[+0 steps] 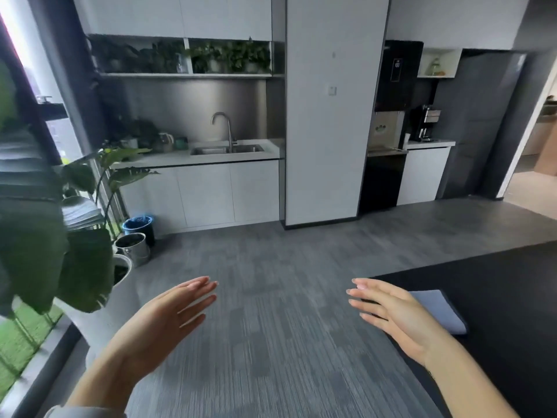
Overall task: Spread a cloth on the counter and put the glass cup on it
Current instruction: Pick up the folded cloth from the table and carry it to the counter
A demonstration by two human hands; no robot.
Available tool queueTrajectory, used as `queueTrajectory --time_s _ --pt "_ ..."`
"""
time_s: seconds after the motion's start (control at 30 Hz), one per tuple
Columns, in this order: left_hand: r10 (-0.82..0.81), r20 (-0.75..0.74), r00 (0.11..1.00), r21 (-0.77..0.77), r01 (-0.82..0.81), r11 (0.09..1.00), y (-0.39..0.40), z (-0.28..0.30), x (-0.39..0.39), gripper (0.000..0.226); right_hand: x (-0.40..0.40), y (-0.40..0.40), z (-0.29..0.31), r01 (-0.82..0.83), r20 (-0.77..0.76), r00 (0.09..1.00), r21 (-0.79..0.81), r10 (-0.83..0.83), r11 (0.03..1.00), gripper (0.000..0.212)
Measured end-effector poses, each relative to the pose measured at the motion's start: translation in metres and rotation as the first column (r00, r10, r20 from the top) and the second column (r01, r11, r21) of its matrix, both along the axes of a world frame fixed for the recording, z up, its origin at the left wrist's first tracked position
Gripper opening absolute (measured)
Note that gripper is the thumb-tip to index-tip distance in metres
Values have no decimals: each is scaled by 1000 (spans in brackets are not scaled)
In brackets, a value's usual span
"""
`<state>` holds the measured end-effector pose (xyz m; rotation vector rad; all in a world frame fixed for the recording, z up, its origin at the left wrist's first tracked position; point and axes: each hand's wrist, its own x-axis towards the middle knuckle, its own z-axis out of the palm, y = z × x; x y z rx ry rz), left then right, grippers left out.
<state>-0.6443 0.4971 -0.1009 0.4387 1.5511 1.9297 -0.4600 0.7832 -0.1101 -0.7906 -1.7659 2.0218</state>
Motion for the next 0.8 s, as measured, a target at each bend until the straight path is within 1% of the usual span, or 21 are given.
queueTrajectory --time_s 0.1,0.33,0.4,0.5,0.57,0.7,0.8 --pt "-30 29 999 -20 30 999 53 2 -53 33 -35 42 2 43 17 999 -16 -43 999 23" --pt "-159 111 981 -44 164 985 193 -17 -142 37 -95 143 -10 161 44 986 -58 -158 985 23" --pt "-193 125 973 -50 200 979 240 -25 -159 39 -109 175 -18 189 58 981 -57 -186 980 23" --pt "-239 142 960 -70 251 965 318 -41 -182 29 -121 231 -32 245 79 967 -61 -240 968 23" --pt "-273 165 948 -85 289 953 367 -48 -190 28 -125 263 -40 296 95 953 -76 -289 952 24" --pt "-394 229 890 -146 432 890 467 -68 -190 27 -122 323 -58 407 178 903 -64 -391 911 24" --pt "-519 257 815 -221 573 790 526 -89 -172 27 -108 351 -77 511 244 841 -64 -483 857 21"
